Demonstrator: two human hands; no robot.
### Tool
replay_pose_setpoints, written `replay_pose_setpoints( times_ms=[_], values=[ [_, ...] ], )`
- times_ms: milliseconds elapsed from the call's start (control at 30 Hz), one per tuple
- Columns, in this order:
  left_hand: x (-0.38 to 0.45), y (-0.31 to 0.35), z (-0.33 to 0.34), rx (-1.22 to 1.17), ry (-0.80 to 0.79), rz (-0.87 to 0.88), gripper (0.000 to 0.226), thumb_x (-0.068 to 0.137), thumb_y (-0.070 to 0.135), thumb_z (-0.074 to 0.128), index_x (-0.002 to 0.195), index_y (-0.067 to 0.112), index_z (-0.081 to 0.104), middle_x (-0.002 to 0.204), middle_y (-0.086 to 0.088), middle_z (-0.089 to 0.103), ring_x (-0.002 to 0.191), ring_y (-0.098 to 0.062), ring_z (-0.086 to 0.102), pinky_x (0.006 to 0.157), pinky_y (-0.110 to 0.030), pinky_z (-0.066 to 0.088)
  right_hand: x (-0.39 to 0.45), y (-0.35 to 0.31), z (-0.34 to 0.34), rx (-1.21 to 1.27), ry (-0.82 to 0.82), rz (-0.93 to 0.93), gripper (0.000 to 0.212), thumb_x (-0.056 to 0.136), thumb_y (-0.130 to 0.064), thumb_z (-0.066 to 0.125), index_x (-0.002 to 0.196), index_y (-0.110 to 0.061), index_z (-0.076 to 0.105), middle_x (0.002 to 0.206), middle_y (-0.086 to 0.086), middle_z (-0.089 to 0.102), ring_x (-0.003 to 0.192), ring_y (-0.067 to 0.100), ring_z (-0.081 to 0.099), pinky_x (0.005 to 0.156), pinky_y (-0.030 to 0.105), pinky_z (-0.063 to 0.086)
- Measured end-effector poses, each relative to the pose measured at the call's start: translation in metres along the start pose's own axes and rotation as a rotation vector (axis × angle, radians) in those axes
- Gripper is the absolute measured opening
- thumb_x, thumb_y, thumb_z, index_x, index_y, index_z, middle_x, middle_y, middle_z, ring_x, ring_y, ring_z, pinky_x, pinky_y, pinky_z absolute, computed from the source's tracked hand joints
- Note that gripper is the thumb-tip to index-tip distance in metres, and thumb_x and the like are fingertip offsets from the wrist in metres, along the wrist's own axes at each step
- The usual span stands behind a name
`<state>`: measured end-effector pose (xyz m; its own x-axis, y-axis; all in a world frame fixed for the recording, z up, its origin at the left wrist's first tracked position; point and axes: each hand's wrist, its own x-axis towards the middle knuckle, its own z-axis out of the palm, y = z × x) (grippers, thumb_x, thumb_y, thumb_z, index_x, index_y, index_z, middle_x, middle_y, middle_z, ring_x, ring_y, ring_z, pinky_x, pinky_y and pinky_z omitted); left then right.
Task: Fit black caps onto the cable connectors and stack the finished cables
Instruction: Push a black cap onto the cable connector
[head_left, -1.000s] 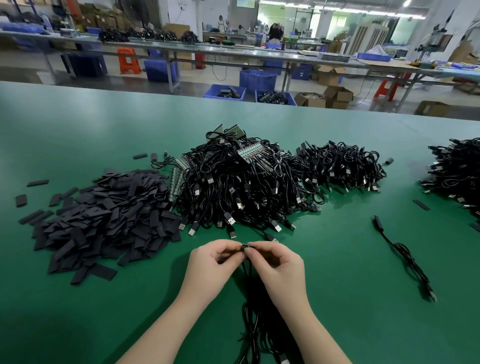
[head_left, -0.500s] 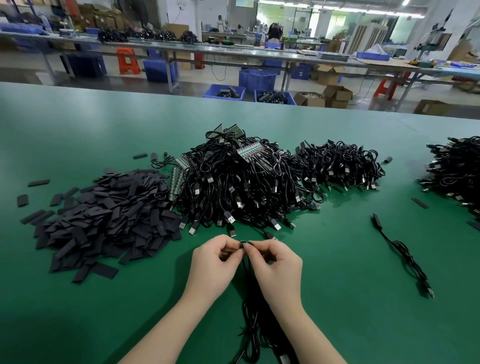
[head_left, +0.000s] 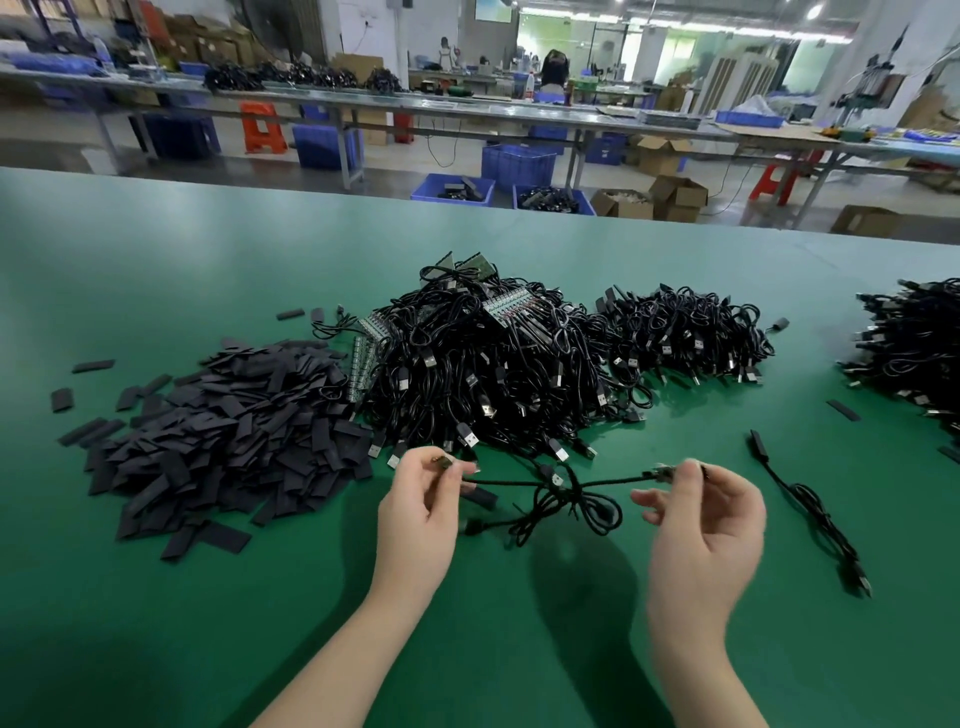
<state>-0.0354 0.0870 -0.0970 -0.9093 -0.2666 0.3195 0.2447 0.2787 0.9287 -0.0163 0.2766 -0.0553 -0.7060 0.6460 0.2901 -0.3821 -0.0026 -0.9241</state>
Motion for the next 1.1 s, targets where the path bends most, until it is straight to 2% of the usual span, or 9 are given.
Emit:
replay_pose_setpoints(
  times_ms=[133, 300, 400, 500, 633, 733, 867, 967, 1100],
  values=[
    [0.001, 0.002, -0.002, -0.247, 0.055, -0.084, 0.007, 0.102, 0.014, 0.046, 0.102, 0.019, 0.050, 0.093, 0.004, 0.073, 0.093, -0.013, 0.069, 0.080, -0.025, 0.055, -0.003, 0.000, -0.011, 0.078, 0.161, 0.110, 0.011, 0.104, -0.023, 0.051, 0.094, -0.029, 0.049, 0.088, -0.005, 0.065, 0.065, 0.014, 0.072, 0.061, 0.020, 0.056],
    [0.016, 0.014, -0.019, -0.791, 0.184, -0.369, 0.012, 0.105, 0.016, 0.040, 0.097, 0.013, 0.049, 0.077, 0.003, 0.061, 0.070, -0.020, 0.070, 0.067, -0.030, 0.058, 0.008, -0.003, -0.024, 0.179, 0.356, 0.200, 0.013, 0.106, -0.025, 0.045, 0.094, -0.030, 0.042, 0.096, -0.005, 0.057, 0.057, 0.013, 0.071, 0.057, 0.022, 0.057],
    [0.023, 0.011, -0.029, -0.858, 0.174, -0.504, 0.011, 0.105, 0.019, 0.041, 0.103, 0.016, 0.051, 0.080, 0.002, 0.060, 0.057, -0.013, 0.063, 0.054, -0.031, 0.056, 0.012, -0.002, -0.029, 0.148, 0.298, 0.210, 0.013, 0.106, -0.026, 0.046, 0.094, -0.031, 0.043, 0.096, -0.006, 0.058, 0.055, 0.014, 0.070, 0.056, 0.022, 0.057],
    [0.018, 0.010, -0.020, -0.811, 0.022, -0.567, 0.020, 0.103, 0.019, 0.043, 0.121, 0.020, 0.051, 0.106, -0.005, 0.061, 0.074, -0.018, 0.071, 0.064, -0.032, 0.058, 0.012, -0.007, -0.024, 0.120, 0.196, 0.213, 0.011, 0.104, -0.025, 0.050, 0.094, -0.029, 0.047, 0.093, -0.006, 0.061, 0.056, 0.012, 0.070, 0.059, 0.021, 0.058],
    [0.004, -0.001, -0.010, -0.093, -0.286, -0.315, 0.077, 0.096, 0.036, 0.057, 0.155, 0.036, 0.007, 0.156, 0.010, 0.029, 0.129, -0.003, 0.047, 0.110, -0.036, 0.040, 0.007, -0.026, -0.002, 0.083, -0.021, 0.111, 0.012, 0.103, -0.021, 0.053, 0.094, -0.029, 0.051, 0.094, 0.002, 0.065, 0.066, 0.019, 0.072, 0.064, 0.024, 0.057],
    [0.000, -0.004, -0.008, 0.127, -0.329, -0.141, 0.074, 0.092, 0.057, 0.050, 0.153, 0.042, 0.011, 0.159, 0.022, 0.014, 0.145, 0.000, 0.015, 0.120, -0.037, 0.021, 0.002, -0.047, 0.020, 0.050, -0.240, -0.060, 0.016, 0.102, -0.018, 0.055, 0.094, -0.032, 0.054, 0.094, 0.008, 0.065, 0.071, 0.025, 0.073, 0.066, 0.026, 0.057],
    [0.003, 0.009, -0.016, 0.117, -0.088, 0.096, 0.044, 0.097, 0.056, 0.032, 0.139, 0.043, 0.036, 0.152, 0.017, 0.034, 0.144, -0.002, 0.024, 0.120, -0.035, 0.024, -0.005, -0.062, 0.047, 0.180, -0.521, 0.025, 0.019, 0.099, -0.018, 0.056, 0.089, -0.034, 0.058, 0.088, 0.001, 0.071, 0.074, 0.027, 0.075, 0.068, 0.029, 0.059],
    [0.006, 0.018, -0.028, 0.044, 0.172, 0.258, 0.032, 0.102, 0.043, 0.030, 0.128, 0.038, 0.049, 0.132, 0.017, 0.053, 0.129, -0.008, 0.047, 0.110, -0.028, 0.037, -0.007, -0.050, 0.056, 0.324, -0.477, 0.297, 0.011, 0.102, -0.015, 0.054, 0.093, -0.022, 0.055, 0.089, 0.000, 0.074, 0.078, 0.026, 0.075, 0.068, 0.028, 0.058],
    [0.017, 0.020, -0.048, 0.268, 0.264, 0.431, 0.028, 0.098, 0.024, 0.043, 0.112, 0.019, 0.066, 0.107, 0.018, 0.063, 0.103, -0.006, 0.059, 0.091, -0.036, 0.050, -0.011, -0.007, 0.043, 0.058, -0.439, 0.538, 0.003, 0.099, -0.013, 0.058, 0.099, -0.011, 0.057, 0.092, 0.007, 0.075, 0.080, 0.019, 0.074, 0.068, 0.026, 0.058]
  ],
)
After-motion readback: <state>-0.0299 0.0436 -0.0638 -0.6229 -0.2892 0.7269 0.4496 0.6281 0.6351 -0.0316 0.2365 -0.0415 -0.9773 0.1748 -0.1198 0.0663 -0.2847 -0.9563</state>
